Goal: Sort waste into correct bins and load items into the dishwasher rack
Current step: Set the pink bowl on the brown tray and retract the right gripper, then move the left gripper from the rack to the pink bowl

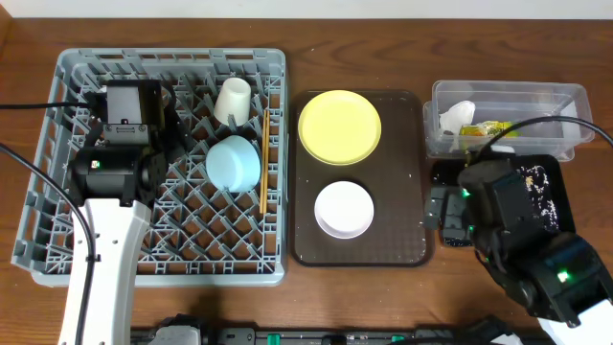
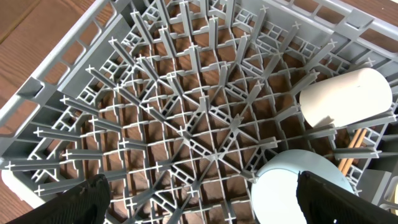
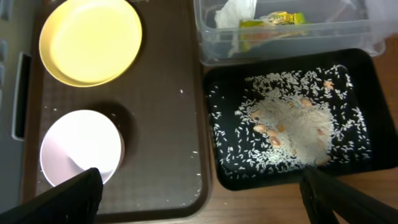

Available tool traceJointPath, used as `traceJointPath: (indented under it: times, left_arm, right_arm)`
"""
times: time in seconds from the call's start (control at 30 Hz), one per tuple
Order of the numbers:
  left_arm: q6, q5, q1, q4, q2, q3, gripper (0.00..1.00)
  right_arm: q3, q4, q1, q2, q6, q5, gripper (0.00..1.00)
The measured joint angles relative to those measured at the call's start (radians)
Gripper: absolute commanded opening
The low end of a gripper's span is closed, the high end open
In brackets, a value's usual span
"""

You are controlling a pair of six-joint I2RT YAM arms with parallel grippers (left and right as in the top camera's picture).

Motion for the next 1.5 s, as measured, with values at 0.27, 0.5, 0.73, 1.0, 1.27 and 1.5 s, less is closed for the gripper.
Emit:
traceJointPath:
  times: [0.27, 0.5, 0.73, 1.0, 1.27, 1.5]
  left_arm:
    - [-0.033, 0.117, 0.000, -0.011, 0.000, 0.000, 0.95]
    - [-0.050, 0.358, 0.000, -0.289, 0.000, 0.003, 0.06]
    - [-0.050, 0.464, -0.060, -0.455, 0.000, 0.003, 0.06]
    - [-0.058, 0.494, -0.305, -0.382, 0.000, -0.053, 0.26]
    - [-0.126, 0.501, -0.557, -0.057, 0.000, -0.206, 0.40]
    - [-0.151, 0.426, -0.727, 0.188, 0.031, -0.254, 0.43]
  right_arm:
    - [0.000, -0.001, -0.006, -0.002, -0.003, 0.001, 0.99]
    - [0.000, -0.002, -0.006, -0.002, -0.003, 0.001, 0.99]
    - [0.000, -0.002, -0.006, -0.002, -0.003, 0.001, 0.99]
    - [0.000, -0.002, -0.006, -0.002, -0.004, 0.001, 0.99]
    - [0.000, -0.002, -0.006, -0.002, -0.004, 0.001, 0.99]
    - [0.000, -0.002, -0.006, -0.002, -0.004, 0.001, 0.99]
